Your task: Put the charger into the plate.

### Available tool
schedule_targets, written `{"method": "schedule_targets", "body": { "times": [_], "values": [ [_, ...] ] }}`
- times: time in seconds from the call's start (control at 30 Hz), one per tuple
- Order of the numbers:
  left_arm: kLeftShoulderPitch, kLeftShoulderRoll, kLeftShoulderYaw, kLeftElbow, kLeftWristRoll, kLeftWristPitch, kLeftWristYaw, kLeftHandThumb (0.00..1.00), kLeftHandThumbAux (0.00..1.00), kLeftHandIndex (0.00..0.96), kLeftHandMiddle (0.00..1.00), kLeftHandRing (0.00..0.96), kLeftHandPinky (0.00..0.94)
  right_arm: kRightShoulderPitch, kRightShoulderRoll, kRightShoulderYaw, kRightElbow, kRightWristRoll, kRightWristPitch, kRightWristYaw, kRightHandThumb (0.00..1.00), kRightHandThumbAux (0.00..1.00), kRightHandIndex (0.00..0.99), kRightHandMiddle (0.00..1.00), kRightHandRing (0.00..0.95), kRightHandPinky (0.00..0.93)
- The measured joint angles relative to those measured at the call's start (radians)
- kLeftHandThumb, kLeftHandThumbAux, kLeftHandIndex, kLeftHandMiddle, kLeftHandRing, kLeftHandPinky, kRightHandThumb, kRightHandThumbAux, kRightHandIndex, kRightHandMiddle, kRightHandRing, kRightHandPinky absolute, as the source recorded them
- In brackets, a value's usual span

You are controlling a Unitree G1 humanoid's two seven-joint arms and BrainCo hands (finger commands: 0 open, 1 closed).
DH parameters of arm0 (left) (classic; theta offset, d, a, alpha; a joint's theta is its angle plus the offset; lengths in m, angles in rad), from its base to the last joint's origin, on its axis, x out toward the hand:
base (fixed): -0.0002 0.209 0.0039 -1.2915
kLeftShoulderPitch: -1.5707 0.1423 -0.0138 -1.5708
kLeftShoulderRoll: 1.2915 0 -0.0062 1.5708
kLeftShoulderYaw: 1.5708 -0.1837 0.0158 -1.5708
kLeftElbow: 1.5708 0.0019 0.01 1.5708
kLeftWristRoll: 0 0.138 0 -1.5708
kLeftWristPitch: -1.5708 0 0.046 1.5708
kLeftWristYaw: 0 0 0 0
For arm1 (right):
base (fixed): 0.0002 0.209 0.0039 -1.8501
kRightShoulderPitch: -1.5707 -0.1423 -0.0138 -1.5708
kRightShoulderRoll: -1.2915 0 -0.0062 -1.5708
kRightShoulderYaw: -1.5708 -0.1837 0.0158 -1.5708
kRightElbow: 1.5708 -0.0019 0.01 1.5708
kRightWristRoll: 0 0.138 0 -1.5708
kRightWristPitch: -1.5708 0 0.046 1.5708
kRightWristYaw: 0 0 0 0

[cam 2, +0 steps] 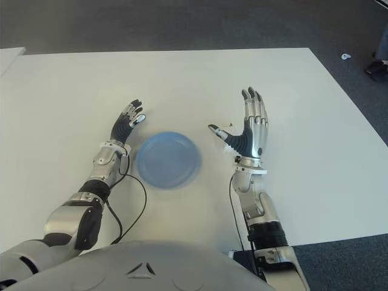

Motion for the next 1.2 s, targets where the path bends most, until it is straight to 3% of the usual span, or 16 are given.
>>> {"method": "schedule_targets", "body": {
  "times": [0.23,0.73,0.9,1.2],
  "values": [
    [0.0,0.0,-0.006,0.003,0.006,0.0,0.006,0.002,0.574,0.0,0.0,0.0,0.0,0.002,0.033,0.009,-0.004,-0.014,0.024,-0.036,0.419,0.325,0.0,0.0,0.0,0.014],
    [0.0,0.0,-0.02,0.0,0.015,-0.006,0.011,0.0,0.583,0.0,0.0,0.0,0.0,-0.016,0.12,0.058,-0.023,-0.064,0.119,-0.07,0.401,0.25,0.0,0.0,0.0,0.019],
    [0.0,0.0,-0.02,-0.001,0.015,-0.002,0.013,0.0,0.584,0.0,0.0,0.0,0.0,-0.012,0.17,0.072,-0.027,-0.077,0.204,-0.07,0.382,0.238,0.0,0.0,0.0,0.037],
    [0.0,0.001,-0.022,-0.002,0.015,0.001,0.013,0.0,0.571,0.0,0.0,0.0,0.0,-0.016,0.259,0.093,0.001,-0.137,0.447,-0.053,0.363,0.237,0.0,0.0,0.0,0.062]
  ]
}}
